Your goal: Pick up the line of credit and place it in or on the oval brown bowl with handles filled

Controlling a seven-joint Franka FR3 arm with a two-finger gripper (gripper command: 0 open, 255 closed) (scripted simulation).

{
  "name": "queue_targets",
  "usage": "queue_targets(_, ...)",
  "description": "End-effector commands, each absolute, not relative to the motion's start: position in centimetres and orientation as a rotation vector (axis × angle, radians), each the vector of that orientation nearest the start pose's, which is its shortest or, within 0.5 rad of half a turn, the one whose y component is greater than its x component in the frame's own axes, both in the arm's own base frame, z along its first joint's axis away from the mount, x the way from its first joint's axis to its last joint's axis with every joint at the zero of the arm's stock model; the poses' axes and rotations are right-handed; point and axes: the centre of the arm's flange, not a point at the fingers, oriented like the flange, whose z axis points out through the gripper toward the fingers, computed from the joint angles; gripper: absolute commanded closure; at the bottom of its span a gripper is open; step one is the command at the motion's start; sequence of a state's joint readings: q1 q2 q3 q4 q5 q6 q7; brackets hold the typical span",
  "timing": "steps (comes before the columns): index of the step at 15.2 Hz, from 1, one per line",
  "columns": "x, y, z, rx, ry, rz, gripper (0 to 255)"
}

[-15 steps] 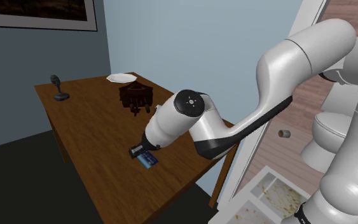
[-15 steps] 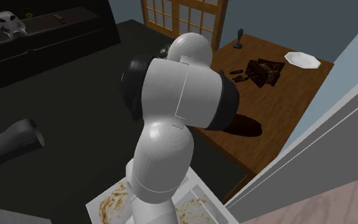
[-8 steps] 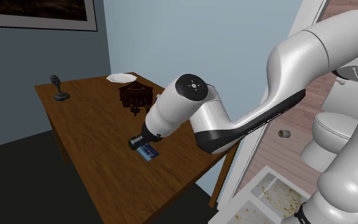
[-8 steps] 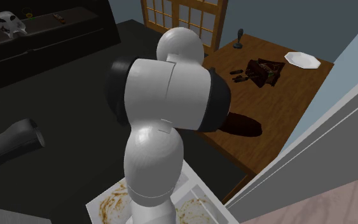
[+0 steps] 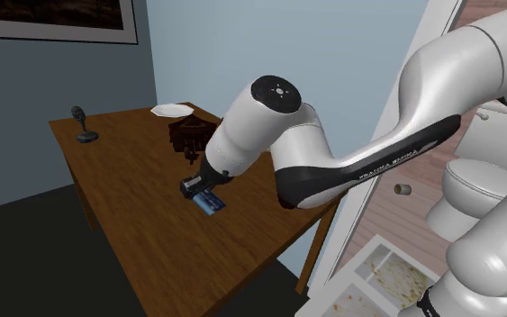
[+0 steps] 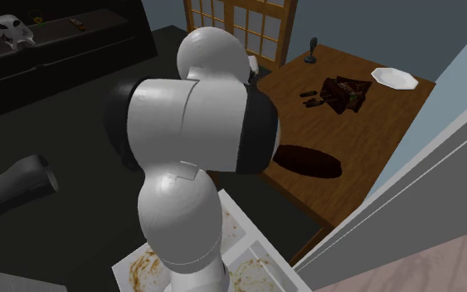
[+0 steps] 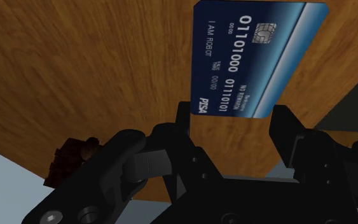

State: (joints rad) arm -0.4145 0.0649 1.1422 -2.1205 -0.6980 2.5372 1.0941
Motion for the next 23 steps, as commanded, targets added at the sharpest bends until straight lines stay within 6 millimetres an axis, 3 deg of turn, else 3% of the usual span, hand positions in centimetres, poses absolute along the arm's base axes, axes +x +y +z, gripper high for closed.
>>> queue_targets(1, 43.2, 38.5, 44.9, -2.973, -0.185, -0.894, 255)
queue_targets(9, 43.2, 38.5, 48.8, -2.973, -0.185, -0.894, 255)
queue_targets(23, 43.4, 20.0, 49.8, -2.973, -0.185, -0.894, 255)
